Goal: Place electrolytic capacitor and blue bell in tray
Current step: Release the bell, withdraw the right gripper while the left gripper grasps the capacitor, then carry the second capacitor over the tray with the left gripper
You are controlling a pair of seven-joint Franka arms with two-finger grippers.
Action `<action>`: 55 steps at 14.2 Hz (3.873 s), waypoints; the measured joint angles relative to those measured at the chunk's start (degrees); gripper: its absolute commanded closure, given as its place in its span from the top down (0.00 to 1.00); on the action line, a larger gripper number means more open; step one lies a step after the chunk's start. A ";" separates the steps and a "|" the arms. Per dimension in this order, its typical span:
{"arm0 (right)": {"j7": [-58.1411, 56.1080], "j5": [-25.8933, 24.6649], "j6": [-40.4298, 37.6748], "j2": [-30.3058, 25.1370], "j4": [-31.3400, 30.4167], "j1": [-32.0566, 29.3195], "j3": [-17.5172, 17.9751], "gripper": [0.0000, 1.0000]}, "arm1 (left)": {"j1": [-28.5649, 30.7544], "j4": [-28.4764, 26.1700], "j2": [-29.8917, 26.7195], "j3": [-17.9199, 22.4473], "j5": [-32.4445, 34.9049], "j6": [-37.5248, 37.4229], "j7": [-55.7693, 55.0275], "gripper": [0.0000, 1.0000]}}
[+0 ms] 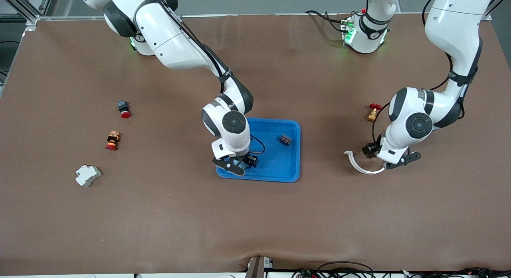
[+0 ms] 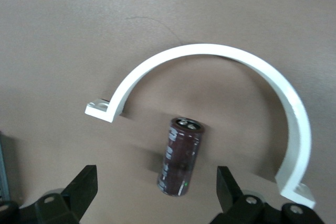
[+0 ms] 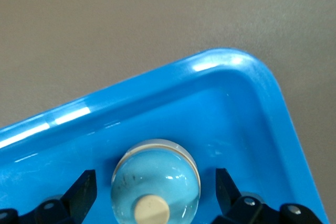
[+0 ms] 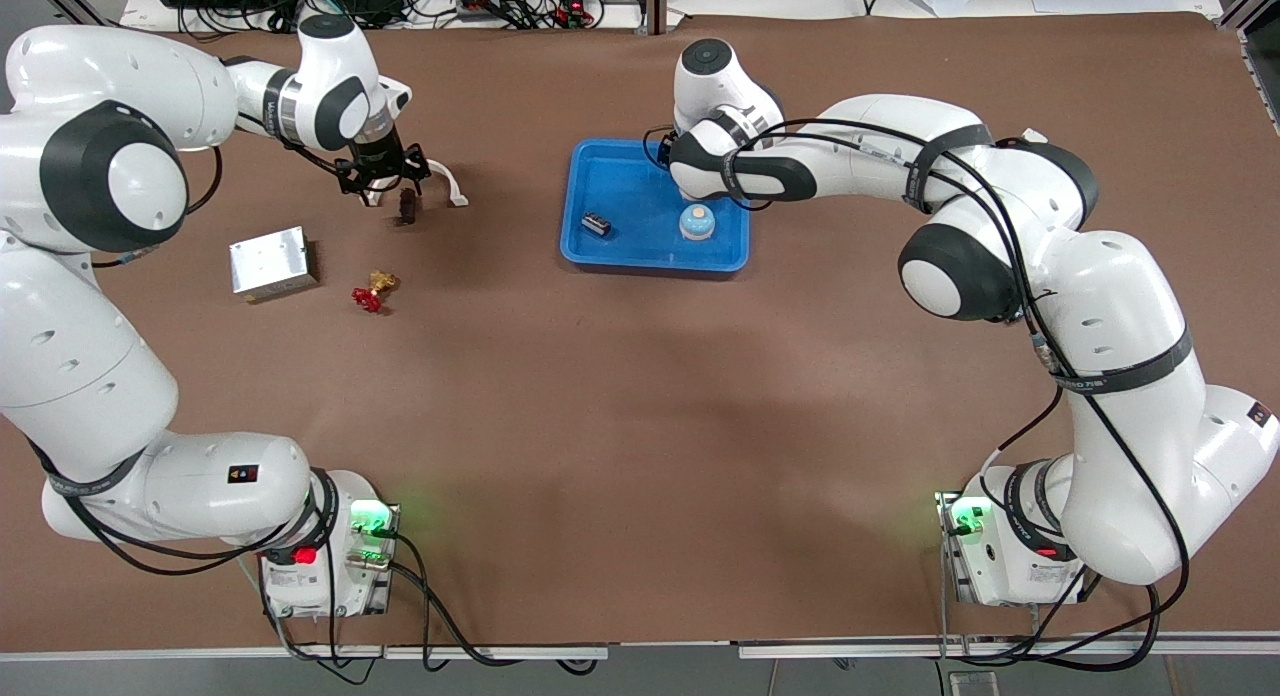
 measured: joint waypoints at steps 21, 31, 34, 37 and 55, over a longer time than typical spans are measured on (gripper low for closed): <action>-49.97 2.53 -37.04 -20.92 8.25 -24.42 -0.82 1.00 | -0.55 0.89 4.42 -0.86 0.00 2.91 -0.48 0.00; -59.88 4.88 -40.21 -33.50 -0.52 -35.16 -0.94 1.00 | -1.97 10.77 5.26 -0.81 -0.53 -6.06 -5.54 0.00; -61.54 4.88 -40.00 -38.42 -4.88 -38.22 -0.78 1.00 | -3.43 19.67 7.39 -0.82 -4.85 -14.79 -6.80 0.00; -62.10 4.89 -39.89 -41.93 -7.16 -39.35 -0.68 1.00 | -4.56 27.22 9.01 -0.83 -8.81 -18.98 -10.56 0.00; -61.99 4.90 -34.15 -54.92 -22.13 -39.76 -0.17 1.00 | -21.74 37.91 17.71 -0.87 -11.25 -1.41 -40.77 0.00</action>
